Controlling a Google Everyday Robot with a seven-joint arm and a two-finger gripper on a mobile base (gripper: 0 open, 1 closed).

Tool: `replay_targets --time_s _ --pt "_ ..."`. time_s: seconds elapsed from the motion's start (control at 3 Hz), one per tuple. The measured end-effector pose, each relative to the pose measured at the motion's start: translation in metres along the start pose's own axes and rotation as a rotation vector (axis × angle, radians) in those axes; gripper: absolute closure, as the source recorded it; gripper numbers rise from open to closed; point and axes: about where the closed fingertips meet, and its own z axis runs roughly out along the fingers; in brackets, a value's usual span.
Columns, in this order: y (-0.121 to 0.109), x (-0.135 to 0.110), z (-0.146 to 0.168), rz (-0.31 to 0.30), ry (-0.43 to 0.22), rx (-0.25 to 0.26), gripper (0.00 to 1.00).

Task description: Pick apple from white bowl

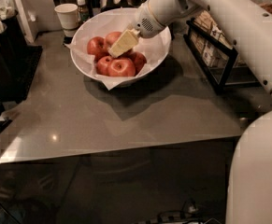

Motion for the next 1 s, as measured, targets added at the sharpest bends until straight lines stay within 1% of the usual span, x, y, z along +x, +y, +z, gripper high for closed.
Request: replay_targets --time_s 0.33,0.67,1.0 --pt "0.008 -0.012 -0.022 -0.033 -0.12 -0.009 1.0" --pt "0.022 -0.023 -0.053 -0.082 -0.214 -0.02 1.0" --pt "0.022 -0.023 -0.055 -0.086 -0.219 -0.022 1.0"
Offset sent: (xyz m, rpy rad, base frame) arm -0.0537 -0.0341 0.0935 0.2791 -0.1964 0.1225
